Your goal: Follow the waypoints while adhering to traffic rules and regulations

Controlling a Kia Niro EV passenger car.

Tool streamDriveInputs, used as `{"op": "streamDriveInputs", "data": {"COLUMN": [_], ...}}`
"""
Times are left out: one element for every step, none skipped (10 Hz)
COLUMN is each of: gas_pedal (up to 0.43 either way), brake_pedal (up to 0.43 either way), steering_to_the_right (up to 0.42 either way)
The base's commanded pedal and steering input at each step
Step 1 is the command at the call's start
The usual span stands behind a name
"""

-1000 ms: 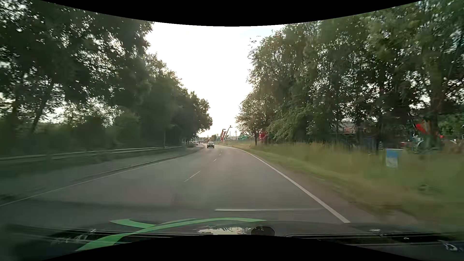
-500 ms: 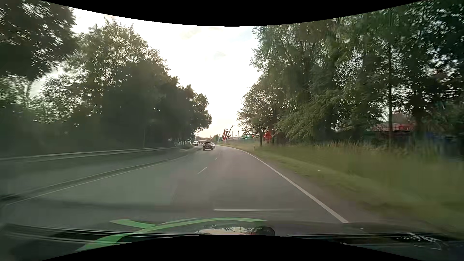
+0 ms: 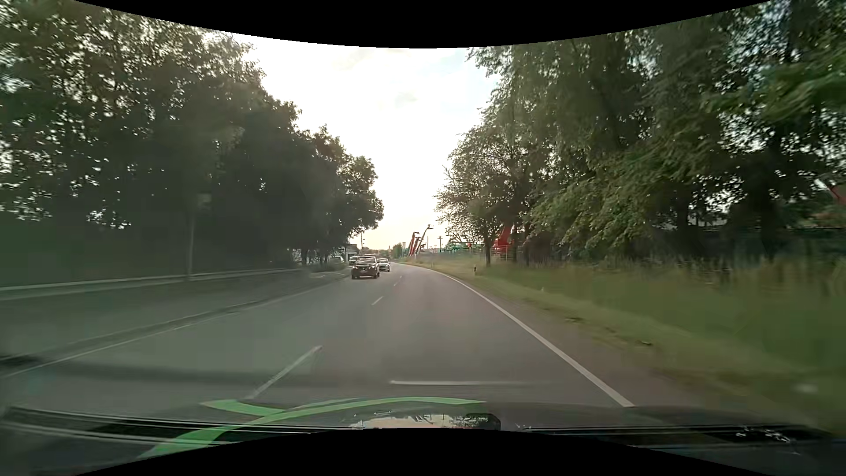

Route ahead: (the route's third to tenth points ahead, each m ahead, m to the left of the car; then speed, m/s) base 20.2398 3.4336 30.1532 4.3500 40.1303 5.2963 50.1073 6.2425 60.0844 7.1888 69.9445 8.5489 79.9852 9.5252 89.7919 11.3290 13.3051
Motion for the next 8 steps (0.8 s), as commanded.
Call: {"op": "streamDriveInputs", "data": {"gas_pedal": [0.157, 0.157, 0.157, 0.157, 0.157, 0.157, 0.157, 0.157], "brake_pedal": [0.0, 0.0, 0.0, 0.0, 0.0, 0.0, 0.0, 0.0], "steering_to_the_right": [-0.011, -0.012, -0.013, -0.014, -0.013, -0.014, -0.014, -0.014]}}
